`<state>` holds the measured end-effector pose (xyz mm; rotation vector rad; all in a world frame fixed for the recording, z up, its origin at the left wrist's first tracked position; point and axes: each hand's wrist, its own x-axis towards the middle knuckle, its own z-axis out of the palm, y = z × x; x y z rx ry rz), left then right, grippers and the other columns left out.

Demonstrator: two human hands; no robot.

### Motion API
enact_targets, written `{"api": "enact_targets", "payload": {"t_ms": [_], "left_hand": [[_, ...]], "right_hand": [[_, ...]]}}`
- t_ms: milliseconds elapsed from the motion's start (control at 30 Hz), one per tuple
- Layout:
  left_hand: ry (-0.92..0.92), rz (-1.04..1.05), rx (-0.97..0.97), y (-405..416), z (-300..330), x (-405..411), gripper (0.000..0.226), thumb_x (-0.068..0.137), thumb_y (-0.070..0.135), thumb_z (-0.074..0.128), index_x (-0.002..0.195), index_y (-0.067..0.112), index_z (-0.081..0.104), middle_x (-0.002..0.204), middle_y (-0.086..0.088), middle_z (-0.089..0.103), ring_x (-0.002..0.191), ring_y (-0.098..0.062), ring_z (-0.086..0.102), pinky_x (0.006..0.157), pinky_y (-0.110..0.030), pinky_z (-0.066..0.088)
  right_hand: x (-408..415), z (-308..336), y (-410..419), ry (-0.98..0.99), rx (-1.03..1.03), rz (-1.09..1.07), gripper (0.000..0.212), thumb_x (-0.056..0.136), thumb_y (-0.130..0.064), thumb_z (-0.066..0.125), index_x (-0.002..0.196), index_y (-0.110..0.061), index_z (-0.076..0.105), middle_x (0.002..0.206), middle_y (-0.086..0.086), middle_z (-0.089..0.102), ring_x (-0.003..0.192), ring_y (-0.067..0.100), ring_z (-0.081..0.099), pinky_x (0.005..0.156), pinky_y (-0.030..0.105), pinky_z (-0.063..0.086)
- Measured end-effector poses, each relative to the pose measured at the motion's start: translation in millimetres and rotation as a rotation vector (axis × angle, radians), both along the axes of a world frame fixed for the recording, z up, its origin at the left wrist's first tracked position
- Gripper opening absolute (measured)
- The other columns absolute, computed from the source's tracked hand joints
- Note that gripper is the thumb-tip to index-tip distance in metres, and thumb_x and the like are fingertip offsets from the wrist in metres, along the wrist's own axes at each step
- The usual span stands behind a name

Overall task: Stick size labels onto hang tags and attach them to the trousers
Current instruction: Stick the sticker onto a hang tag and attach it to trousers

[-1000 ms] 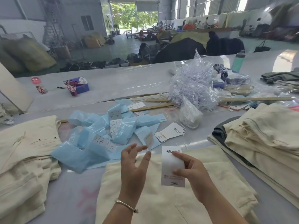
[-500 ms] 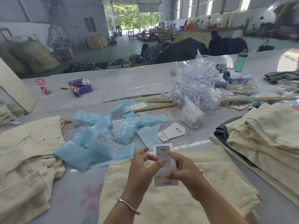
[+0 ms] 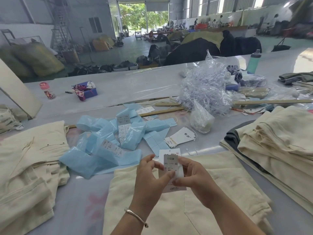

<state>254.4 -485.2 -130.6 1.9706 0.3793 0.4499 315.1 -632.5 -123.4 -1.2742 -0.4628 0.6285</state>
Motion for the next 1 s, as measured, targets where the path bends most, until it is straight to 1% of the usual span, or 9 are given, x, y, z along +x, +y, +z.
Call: {"api": "enact_targets", "payload": {"t_ms": [167,267,333,400,500,633,733,867,1000], "left_hand": [[0.038,0.036,0.079,-1.7,1.5,-1.8,0.034,0.066,0.037,0.086,0.075,0.025,0.056,0.128,0.011,0.045,0.122,-0.005,0.044,0.091,-0.017,0.029],[0.037,0.037,0.097,-3.0,0.2,-2.9,0.038,0.064,0.04,0.086,0.08,0.03,0.053,0.118,0.017,0.045,0.11,-0.008,0.052,0.081,-0.016,0.036],[0.02,0.021,0.069,-3.2,1.3,-4.5,0.046,0.064,0.042,0.086,0.092,0.041,0.05,0.113,0.02,0.044,0.099,-0.007,0.056,0.073,-0.013,0.043],[0.057,-0.005,0.008,0.6,6.3,-6.3,0.072,0.063,0.047,0.086,0.118,0.057,0.041,0.117,0.023,0.04,0.095,0.002,0.055,0.067,-0.008,0.046],[0.085,-0.059,-0.129,7.9,9.6,-7.6,0.101,0.065,0.04,0.088,0.142,0.054,0.024,0.106,0.017,0.058,0.083,-0.002,0.065,0.064,-0.008,0.048],[-0.025,-0.106,-0.362,5.3,4.0,-9.6,0.088,0.076,0.009,0.081,0.138,0.045,0.03,0.088,0.01,0.073,0.081,-0.009,0.071,0.063,-0.02,0.055],[-0.082,-0.089,-0.347,6.4,2.5,-10.8,0.083,0.076,0.01,0.081,0.133,0.049,0.035,0.09,0.001,0.073,0.083,-0.017,0.071,0.068,-0.026,0.058],[-0.126,-0.103,-0.389,5.3,-0.7,-10.3,0.08,0.078,0.003,0.077,0.135,0.044,0.038,0.091,-0.02,0.068,0.082,-0.027,0.069,0.072,-0.036,0.06],[-0.145,-0.112,-0.407,5.0,-2.7,-7.7,0.069,0.082,0.005,0.075,0.132,0.039,0.042,0.08,-0.013,0.07,0.076,-0.019,0.068,0.067,-0.027,0.056]], "right_hand": [[-3.9,2.1,2.1,-0.042,-0.018,-0.013,0.061,0.067,0.014,0.066,0.123,-0.008,0.062,0.106,0.02,0.069,0.095,0.024,0.065,0.085,0.042,0.055],[-6.9,0.4,7.2,-0.067,0.005,-0.031,0.059,0.074,0.027,0.055,0.116,-0.013,0.067,0.102,0.019,0.07,0.093,0.023,0.068,0.079,0.039,0.057],[-7.1,-2.2,9.6,-0.052,0.033,-0.041,0.063,0.075,0.03,0.048,0.114,-0.014,0.068,0.102,0.019,0.071,0.095,0.028,0.068,0.077,0.04,0.058],[-7.5,-4.2,12.2,-0.039,0.074,-0.025,0.064,0.074,0.03,0.047,0.116,-0.014,0.067,0.106,0.02,0.07,0.1,0.034,0.068,0.079,0.045,0.058],[-9.6,-5.2,17.9,-0.049,0.093,-0.019,0.064,0.07,0.018,0.057,0.115,-0.026,0.069,0.106,0.016,0.071,0.099,0.031,0.069,0.079,0.038,0.057],[-10.0,-6.7,24.7,0.041,0.147,-0.031,0.061,0.062,0.011,0.06,0.116,-0.015,0.068,0.107,0.02,0.07,0.098,0.032,0.068,0.079,0.032,0.055],[-9.2,-5.4,28.8,0.11,0.189,-0.061,0.052,0.061,0.006,0.067,0.11,-0.007,0.07,0.104,0.024,0.07,0.093,0.031,0.068,0.08,0.031,0.055],[-8.5,0.1,34.4,0.173,0.152,-0.214,0.031,0.064,0.0,0.074,0.093,-0.01,0.077,0.089,0.017,0.073,0.078,0.022,0.068,0.067,0.022,0.054],[-5.4,2.6,37.3,0.22,0.109,-0.33,0.036,0.065,0.003,0.077,0.099,-0.008,0.073,0.088,0.017,0.074,0.074,0.021,0.069,0.061,0.024,0.055]]}}
